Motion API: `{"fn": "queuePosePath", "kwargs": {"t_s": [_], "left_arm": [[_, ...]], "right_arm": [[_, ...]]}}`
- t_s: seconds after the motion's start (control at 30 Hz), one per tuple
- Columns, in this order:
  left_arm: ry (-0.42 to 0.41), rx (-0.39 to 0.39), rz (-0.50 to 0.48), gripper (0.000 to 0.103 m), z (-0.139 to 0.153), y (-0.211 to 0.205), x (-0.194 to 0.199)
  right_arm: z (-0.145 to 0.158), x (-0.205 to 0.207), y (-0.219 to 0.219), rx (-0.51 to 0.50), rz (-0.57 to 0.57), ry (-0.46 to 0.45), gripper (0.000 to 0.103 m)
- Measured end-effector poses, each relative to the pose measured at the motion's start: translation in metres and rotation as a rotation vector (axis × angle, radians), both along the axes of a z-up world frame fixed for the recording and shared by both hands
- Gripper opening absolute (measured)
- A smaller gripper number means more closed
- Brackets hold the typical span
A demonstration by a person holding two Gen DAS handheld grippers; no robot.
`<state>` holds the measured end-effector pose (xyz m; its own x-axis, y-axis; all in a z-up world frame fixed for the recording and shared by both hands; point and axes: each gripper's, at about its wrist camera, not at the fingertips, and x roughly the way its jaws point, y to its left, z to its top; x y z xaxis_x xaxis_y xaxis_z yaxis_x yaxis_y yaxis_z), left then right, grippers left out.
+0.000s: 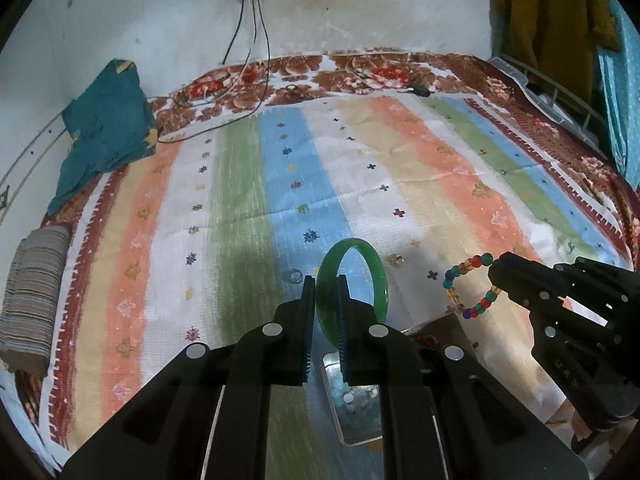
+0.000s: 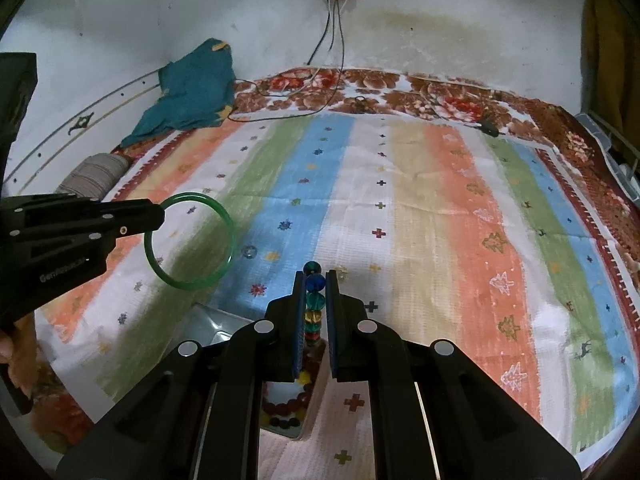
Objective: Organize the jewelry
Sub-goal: 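Lift the green bangle and multicolour bracelet and carry both over the silver tin, then open both grippers to drop the bangle and bracelet into the tin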
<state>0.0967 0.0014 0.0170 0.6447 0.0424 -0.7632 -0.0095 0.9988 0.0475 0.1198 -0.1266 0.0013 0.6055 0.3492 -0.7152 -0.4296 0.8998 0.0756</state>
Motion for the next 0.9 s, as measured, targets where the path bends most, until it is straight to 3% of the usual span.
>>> {"fn": "queuePosePath", "kwargs": {"t_s": [0.5,0.9], "left_arm": [[-0.062,-0.05,-0.011,0.01,0.012,-0.011,-0.039],[-0.064,-0.041,-0.034,0.01,0.008,-0.021,-0.055]], "right_arm": [[0.018,-0.031,-0.003,0.046,0.046,-0.025,0.01],[0.015,-0.051,0.001,0.051,0.091,0.003,0.01]]}}
